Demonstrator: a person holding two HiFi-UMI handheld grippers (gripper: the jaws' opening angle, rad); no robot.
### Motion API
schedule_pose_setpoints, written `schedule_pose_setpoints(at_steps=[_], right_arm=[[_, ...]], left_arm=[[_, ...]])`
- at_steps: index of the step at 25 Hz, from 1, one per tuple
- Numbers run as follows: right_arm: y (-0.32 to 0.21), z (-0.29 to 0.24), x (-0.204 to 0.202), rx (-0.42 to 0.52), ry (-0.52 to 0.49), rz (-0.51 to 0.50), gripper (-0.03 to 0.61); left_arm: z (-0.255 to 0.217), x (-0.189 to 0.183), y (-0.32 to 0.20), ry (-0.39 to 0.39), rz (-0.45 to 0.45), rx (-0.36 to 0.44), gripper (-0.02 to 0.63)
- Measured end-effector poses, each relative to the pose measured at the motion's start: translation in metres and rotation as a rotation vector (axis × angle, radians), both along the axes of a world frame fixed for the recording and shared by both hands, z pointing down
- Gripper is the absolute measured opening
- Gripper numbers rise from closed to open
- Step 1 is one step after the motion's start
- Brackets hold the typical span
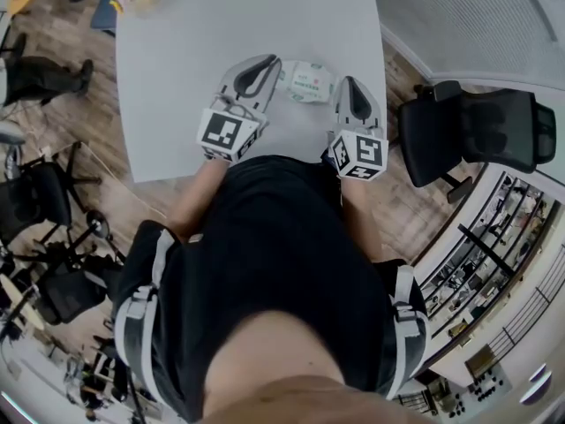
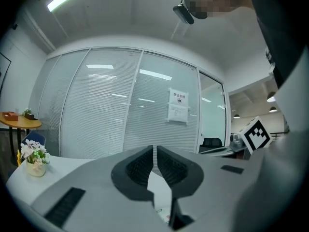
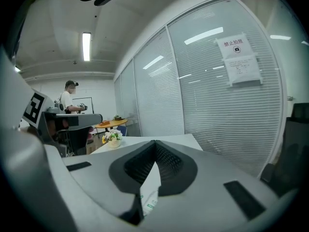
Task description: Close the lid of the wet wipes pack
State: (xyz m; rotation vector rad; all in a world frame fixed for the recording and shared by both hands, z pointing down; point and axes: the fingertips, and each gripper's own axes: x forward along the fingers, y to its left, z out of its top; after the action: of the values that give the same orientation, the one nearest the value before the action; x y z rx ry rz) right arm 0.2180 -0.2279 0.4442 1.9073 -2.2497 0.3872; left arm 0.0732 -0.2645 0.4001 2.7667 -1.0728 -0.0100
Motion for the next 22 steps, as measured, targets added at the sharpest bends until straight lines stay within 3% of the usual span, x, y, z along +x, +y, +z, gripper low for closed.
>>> schedule_pose_setpoints(at_steps=[22], right_arm=[[-0.0004, -0.0013, -0.0018, 0.0, 0.008, -0.003, 0.021]], left_arm=[[0.0029, 0.0039, 0.0052, 0.006, 0.018, -0.008, 0.043]])
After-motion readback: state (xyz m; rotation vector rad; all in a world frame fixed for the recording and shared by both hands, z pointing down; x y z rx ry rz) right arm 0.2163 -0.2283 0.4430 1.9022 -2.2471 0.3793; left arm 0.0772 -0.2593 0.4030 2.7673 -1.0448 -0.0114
